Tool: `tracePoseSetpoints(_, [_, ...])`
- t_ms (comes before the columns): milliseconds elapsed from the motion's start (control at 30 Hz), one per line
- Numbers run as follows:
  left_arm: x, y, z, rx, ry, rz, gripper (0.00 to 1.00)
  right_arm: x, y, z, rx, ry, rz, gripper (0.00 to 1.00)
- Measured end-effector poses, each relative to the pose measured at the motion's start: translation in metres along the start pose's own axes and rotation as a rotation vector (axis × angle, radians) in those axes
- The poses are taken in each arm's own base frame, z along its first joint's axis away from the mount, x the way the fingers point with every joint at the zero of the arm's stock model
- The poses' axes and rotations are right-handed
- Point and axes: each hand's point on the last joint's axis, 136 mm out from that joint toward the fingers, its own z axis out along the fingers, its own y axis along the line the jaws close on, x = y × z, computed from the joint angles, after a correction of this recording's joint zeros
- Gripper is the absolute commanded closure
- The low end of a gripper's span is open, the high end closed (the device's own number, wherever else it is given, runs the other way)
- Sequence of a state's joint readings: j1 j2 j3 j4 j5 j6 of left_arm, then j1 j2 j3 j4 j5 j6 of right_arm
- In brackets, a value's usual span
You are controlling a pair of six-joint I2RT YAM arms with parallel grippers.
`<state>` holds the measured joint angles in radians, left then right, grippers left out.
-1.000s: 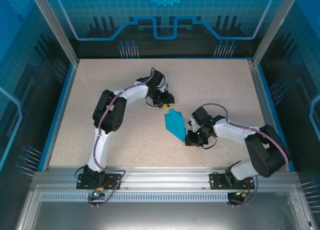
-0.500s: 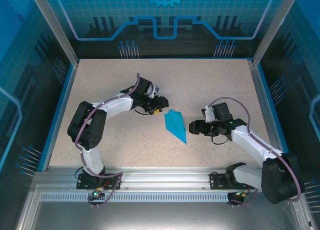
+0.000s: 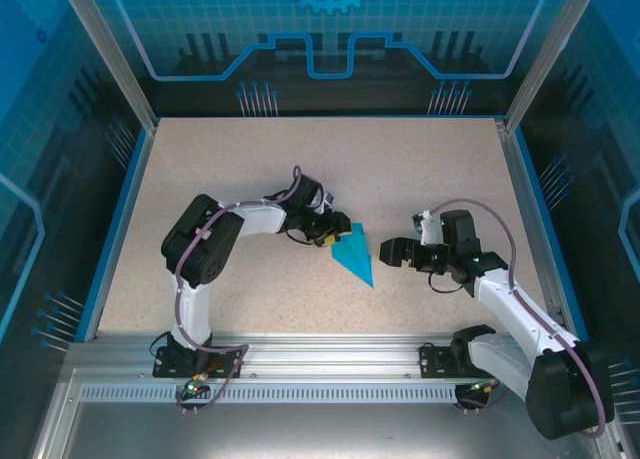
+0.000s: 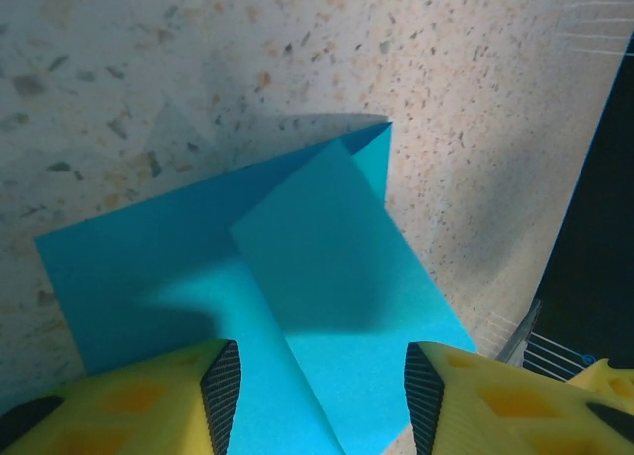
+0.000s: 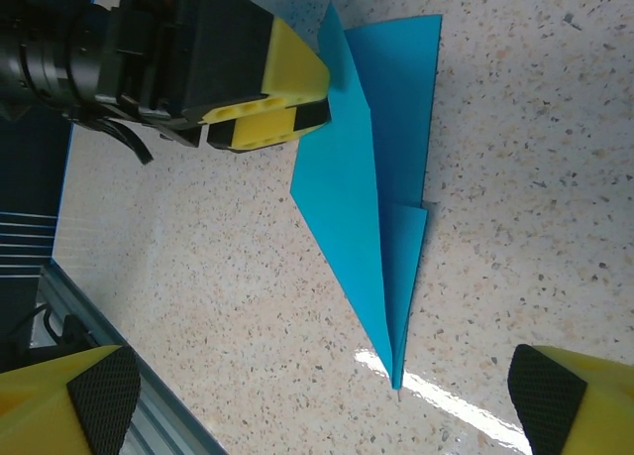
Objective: Fold a paper plane with a square sheet of paper (fold left side to right side)
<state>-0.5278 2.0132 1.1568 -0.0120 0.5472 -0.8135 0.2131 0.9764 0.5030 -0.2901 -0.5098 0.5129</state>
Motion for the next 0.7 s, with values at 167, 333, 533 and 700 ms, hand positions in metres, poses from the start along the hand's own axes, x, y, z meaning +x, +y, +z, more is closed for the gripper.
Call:
tracePoseSetpoints(167, [-0.004, -0.007, 0.007, 0.015, 0.005, 0.014, 0.52, -0.001, 0.004, -0.001, -0.021, -0.002, 0.004, 0.01])
tracePoseSetpoints(333, [-0.002, -0.017, 0.016, 0.032, 0.020, 0.031, 0.66, -0.002, 0.007, -0.001, -0.038, -0.004, 0.005, 0.01])
tracePoseSetpoints(533, [-0.004, -0.025, 0.016, 0.052, 0.009, 0.052, 0.84, 0.001, 0.009, 0.000, -0.101, -0.005, 0.032, 0.01])
tracePoseSetpoints(700, [-0.007, -0.049, -0.002, 0.092, -0.029, 0.144, 0.97, -0.011, 0.016, -0.004, -0.187, -0.048, 0.067, 0.00])
